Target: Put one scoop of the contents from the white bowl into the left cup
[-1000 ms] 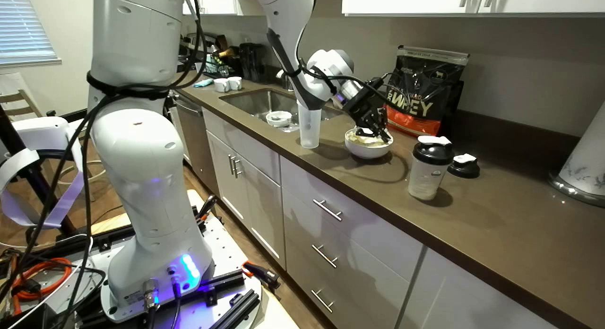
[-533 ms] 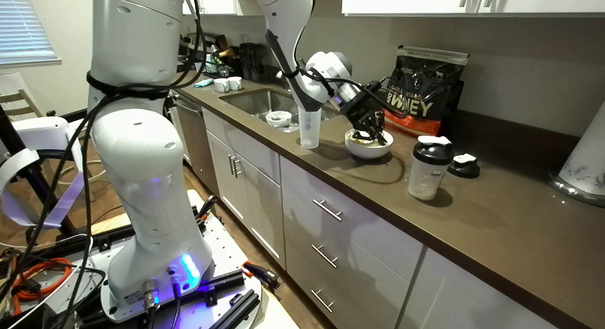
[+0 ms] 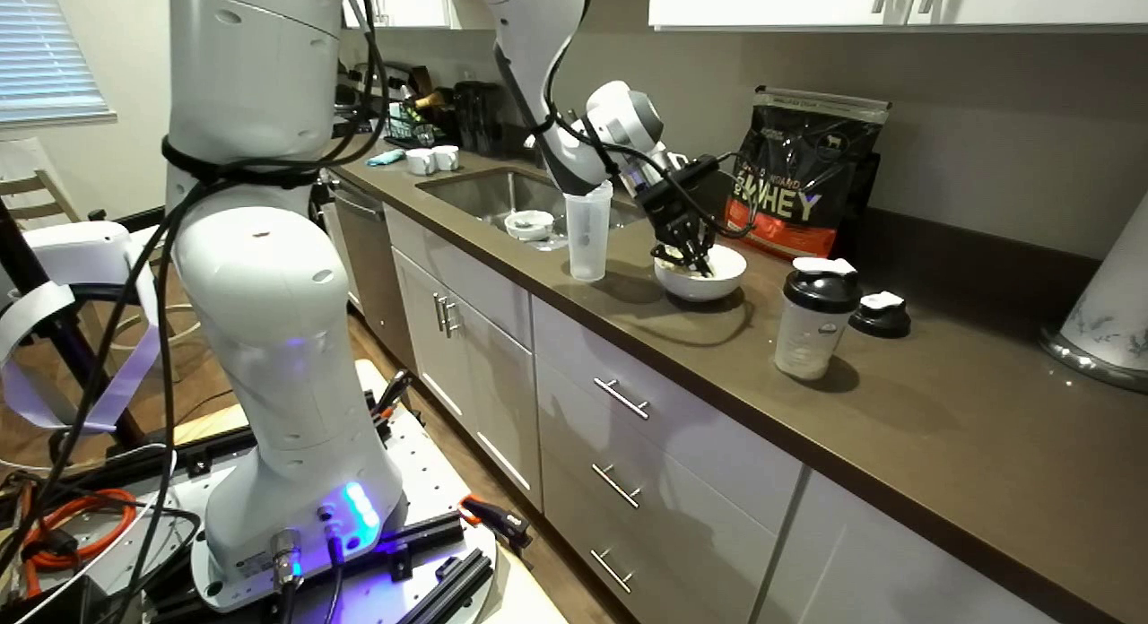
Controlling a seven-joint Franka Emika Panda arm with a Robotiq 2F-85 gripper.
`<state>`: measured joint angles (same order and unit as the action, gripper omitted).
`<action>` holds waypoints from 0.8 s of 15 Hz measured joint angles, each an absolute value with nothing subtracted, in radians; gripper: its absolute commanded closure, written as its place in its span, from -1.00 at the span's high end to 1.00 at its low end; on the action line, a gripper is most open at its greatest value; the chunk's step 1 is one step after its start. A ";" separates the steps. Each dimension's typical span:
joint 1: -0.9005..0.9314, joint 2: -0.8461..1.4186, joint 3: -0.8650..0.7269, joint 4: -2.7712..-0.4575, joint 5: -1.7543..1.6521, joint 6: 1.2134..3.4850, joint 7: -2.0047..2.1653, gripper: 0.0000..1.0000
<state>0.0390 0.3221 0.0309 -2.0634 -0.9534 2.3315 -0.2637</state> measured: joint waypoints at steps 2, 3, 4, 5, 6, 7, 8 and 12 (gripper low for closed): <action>0.039 0.320 0.033 -2.060 -0.921 2.322 -0.279 -0.97; 0.039 0.320 0.033 -2.058 -0.907 2.317 -0.286 -0.97; 0.039 0.320 0.034 -2.056 -0.897 2.314 -0.290 -0.97; 0.040 0.320 0.034 -2.054 -0.889 2.311 -0.293 -0.97; 0.040 0.320 0.034 -2.053 -0.881 2.308 -0.297 -0.97; 0.040 0.320 0.034 -2.050 -0.872 2.302 -0.304 -0.97; 0.040 0.320 0.034 -2.045 -0.866 2.294 -0.310 -0.97; 0.042 0.320 0.036 -2.019 -0.864 2.238 -0.336 -0.97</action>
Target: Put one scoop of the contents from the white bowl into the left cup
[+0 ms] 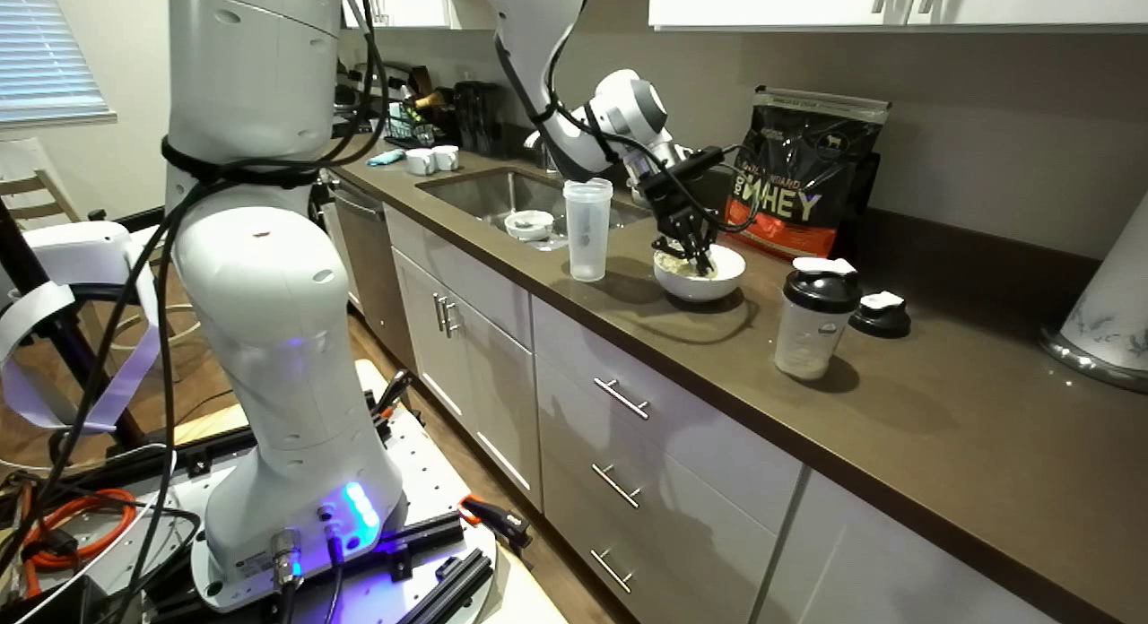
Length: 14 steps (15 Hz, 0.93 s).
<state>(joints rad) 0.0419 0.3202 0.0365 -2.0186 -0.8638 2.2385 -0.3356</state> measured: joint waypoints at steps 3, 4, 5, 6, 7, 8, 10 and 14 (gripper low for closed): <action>0.044 0.321 0.041 -2.000 -0.864 2.192 -0.360 -0.97; 0.044 0.322 0.043 -1.995 -0.864 2.181 -0.367 -0.97; 0.045 0.322 0.046 -1.992 -0.864 2.169 -0.372 -0.97; 0.045 0.323 0.048 -1.990 -0.863 2.159 -0.377 -0.97; 0.045 0.324 0.051 -1.989 -0.862 2.150 -0.382 -0.97; 0.045 0.325 0.054 -1.987 -0.859 2.141 -0.385 -0.97; 0.045 0.330 0.062 -1.981 -0.850 2.118 -0.391 -0.97; 0.049 0.342 0.076 -1.965 -0.818 2.083 -0.404 -0.97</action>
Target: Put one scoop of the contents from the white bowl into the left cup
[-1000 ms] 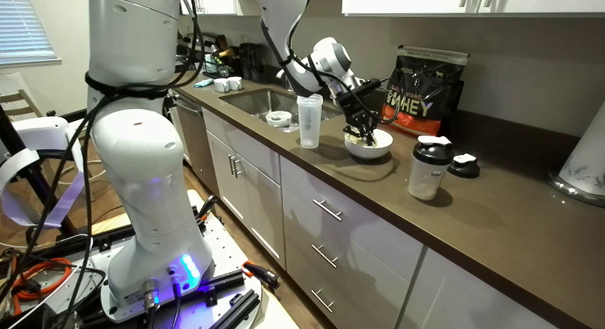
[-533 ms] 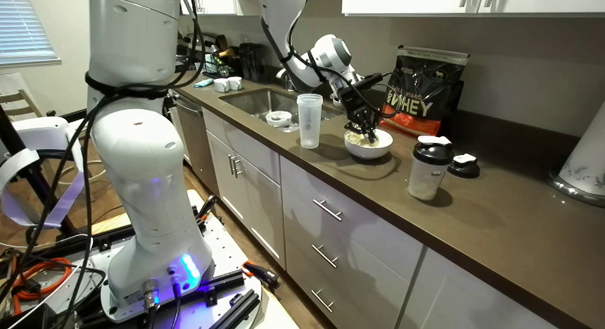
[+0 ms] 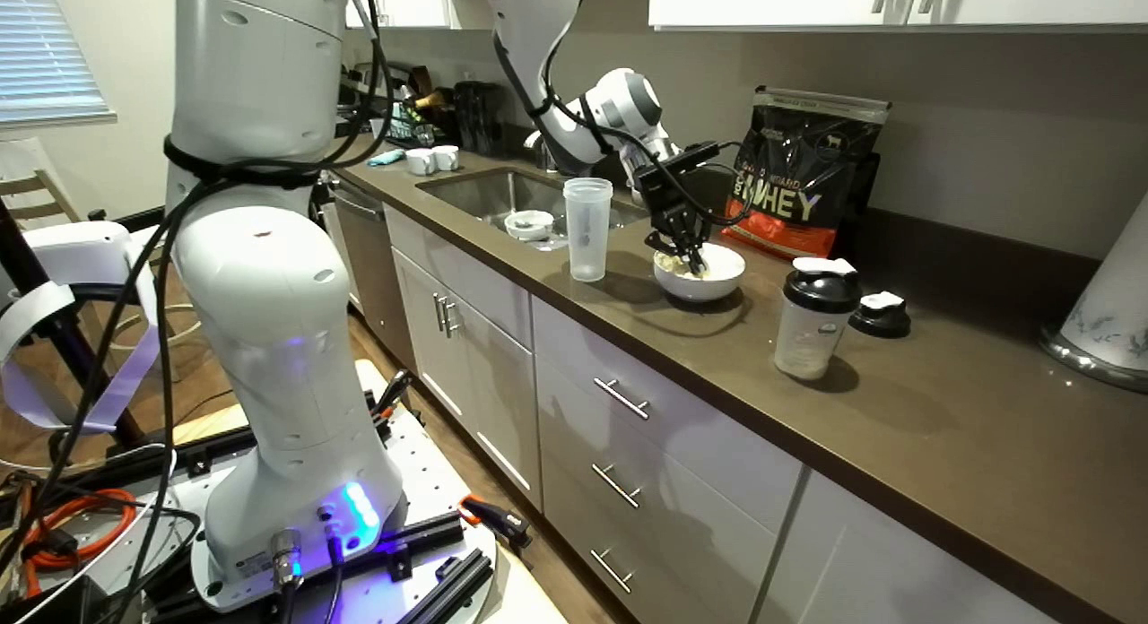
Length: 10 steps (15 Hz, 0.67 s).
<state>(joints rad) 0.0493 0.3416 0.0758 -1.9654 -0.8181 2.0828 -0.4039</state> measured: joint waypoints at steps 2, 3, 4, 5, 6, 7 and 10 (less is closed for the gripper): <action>0.054 0.345 0.080 -1.958 -0.804 2.073 -0.407 -0.97; 0.056 0.347 0.082 -1.953 -0.794 2.069 -0.408 -0.97; 0.057 0.348 0.085 -1.948 -0.785 2.066 -0.409 -0.97; 0.058 0.350 0.089 -1.944 -0.776 2.065 -0.409 -0.97; 0.058 0.353 0.091 -1.939 -0.770 2.063 -0.409 -0.97; 0.058 0.356 0.092 -1.934 -0.762 2.063 -0.409 -0.97; 0.059 0.368 0.092 -1.919 -0.754 2.060 -0.409 -0.97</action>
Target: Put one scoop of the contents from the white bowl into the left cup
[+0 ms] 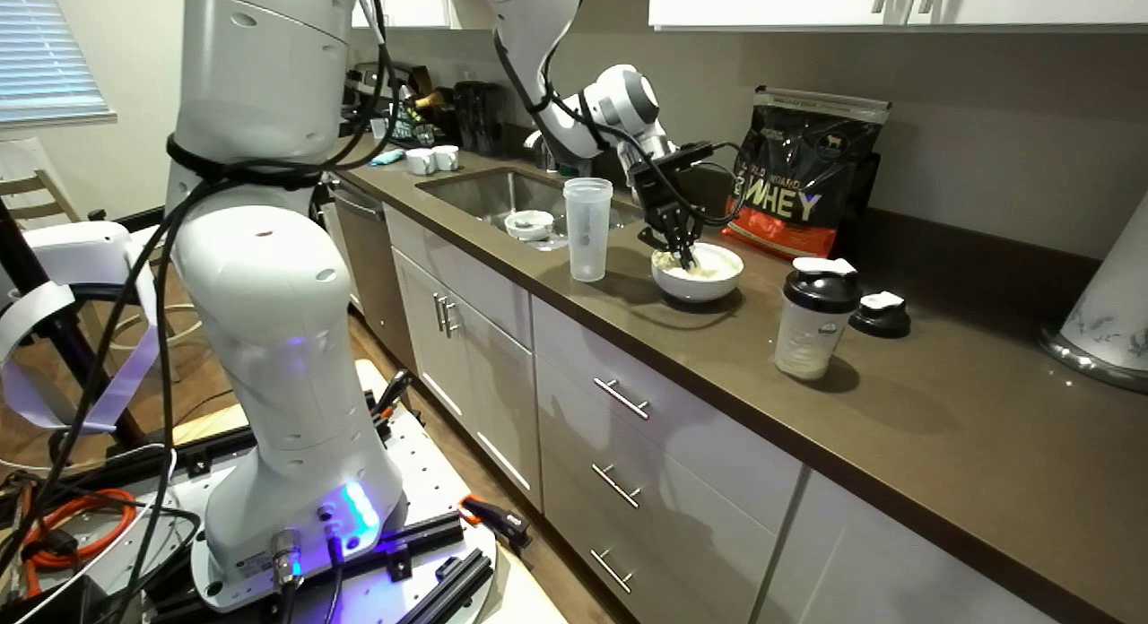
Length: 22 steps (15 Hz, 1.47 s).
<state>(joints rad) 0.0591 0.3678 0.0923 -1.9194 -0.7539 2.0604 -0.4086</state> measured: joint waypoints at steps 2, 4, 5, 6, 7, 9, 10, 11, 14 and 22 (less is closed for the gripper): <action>0.059 0.374 0.092 -1.914 -0.749 2.056 -0.409 -0.97; 0.059 0.379 0.090 -1.905 -0.736 2.046 -0.409 -0.97; 0.058 0.383 0.089 -1.898 -0.727 2.040 -0.409 -0.97; 0.057 0.389 0.086 -1.890 -0.717 2.034 -0.409 -0.97; 0.056 0.394 0.083 -1.883 -0.708 2.027 -0.409 -0.97; 0.054 0.404 0.075 -1.866 -0.692 2.012 -0.409 -0.97; 0.053 0.409 0.071 -1.856 -0.686 2.005 -0.409 -0.97; 0.052 0.415 0.066 -1.846 -0.677 2.000 -0.409 -0.97; 0.051 0.428 0.054 -1.821 -0.661 1.992 -0.409 -0.97; 0.036 0.453 0.046 -1.768 -0.575 1.989 -0.409 -0.97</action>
<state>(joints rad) 0.0355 0.4532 0.0458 -1.7675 -0.5752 1.9893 -0.4092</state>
